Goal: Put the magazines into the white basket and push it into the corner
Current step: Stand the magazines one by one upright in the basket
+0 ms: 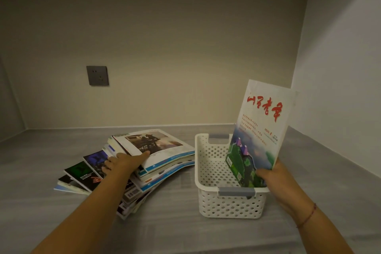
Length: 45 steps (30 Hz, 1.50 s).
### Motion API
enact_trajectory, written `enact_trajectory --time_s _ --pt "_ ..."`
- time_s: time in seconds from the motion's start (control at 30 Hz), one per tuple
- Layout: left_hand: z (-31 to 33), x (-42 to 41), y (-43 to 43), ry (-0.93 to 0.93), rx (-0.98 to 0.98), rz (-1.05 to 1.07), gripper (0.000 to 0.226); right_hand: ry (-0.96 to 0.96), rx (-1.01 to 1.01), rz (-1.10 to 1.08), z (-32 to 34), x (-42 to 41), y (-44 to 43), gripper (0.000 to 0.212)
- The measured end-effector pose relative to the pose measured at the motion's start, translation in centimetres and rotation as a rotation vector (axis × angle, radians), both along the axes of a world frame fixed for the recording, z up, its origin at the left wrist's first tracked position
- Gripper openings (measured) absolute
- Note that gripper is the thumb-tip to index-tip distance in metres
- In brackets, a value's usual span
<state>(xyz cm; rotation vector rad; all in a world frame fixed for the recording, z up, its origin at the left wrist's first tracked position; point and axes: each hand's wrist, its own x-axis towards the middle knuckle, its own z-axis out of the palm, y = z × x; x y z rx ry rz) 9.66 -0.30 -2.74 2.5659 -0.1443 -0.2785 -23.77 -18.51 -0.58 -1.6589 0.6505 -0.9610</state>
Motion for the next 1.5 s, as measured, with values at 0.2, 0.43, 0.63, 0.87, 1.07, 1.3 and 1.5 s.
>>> enact_trajectory --time_s 0.2,0.43,0.63,0.87,1.07,1.3,1.5 --pt "-0.2 1.2 1.8 0.158 -0.321 -0.035 0.076 0.016 0.026 0.026 -0.2 0.0 -0.2 0.050" --pt "1.7 0.0 1.3 -0.073 -0.602 0.090 0.050 -0.015 0.026 0.082 0.4 -0.5 0.4 0.047" --pt "3.4 -0.8 0.5 0.462 -1.049 0.036 0.010 -0.039 0.012 0.118 0.6 -0.8 0.6 0.049" --pt "7.3 -3.9 -0.6 0.030 -0.921 -0.149 0.029 -0.008 -0.003 0.074 0.2 -0.5 0.5 0.043" --pt "12.0 -9.9 -1.4 -0.550 -0.992 -0.310 0.029 0.015 -0.005 0.104 0.3 -0.5 0.4 0.043" --pt "11.0 -17.6 -4.6 -0.721 -0.972 -0.459 0.043 0.077 -0.029 0.114 1.1 -0.8 1.2 0.039" --pt "6.8 -20.7 -6.9 -0.814 -0.770 -0.730 0.047 0.099 -0.103 0.140 2.0 -1.3 2.0 0.044"
